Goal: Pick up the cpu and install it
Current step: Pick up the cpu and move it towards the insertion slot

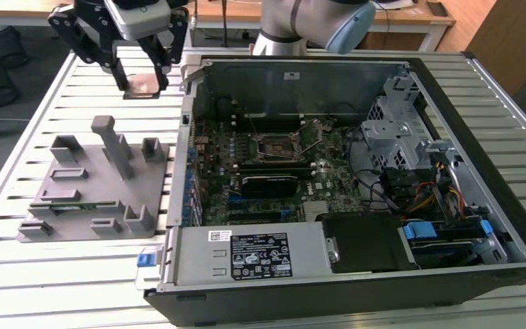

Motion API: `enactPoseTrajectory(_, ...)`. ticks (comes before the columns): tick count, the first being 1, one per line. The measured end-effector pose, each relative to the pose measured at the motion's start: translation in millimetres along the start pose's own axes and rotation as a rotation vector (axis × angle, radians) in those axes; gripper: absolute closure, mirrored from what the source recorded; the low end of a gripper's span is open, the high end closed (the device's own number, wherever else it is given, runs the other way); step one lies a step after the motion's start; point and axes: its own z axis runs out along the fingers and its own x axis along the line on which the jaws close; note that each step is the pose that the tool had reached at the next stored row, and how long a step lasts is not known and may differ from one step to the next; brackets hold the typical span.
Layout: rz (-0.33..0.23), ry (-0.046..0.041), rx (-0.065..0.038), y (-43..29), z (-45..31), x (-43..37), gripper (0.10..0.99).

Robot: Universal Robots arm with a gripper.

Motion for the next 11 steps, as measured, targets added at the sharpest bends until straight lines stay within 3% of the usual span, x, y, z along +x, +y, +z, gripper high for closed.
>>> enactPoseTrajectory(6,0.000,0.0000,0.000,-0.3,-0.1,-16.1,0.553)
enactPoseTrajectory(11,0.000,0.0000,0.000,-0.1,-0.1,-36.9,0.553)
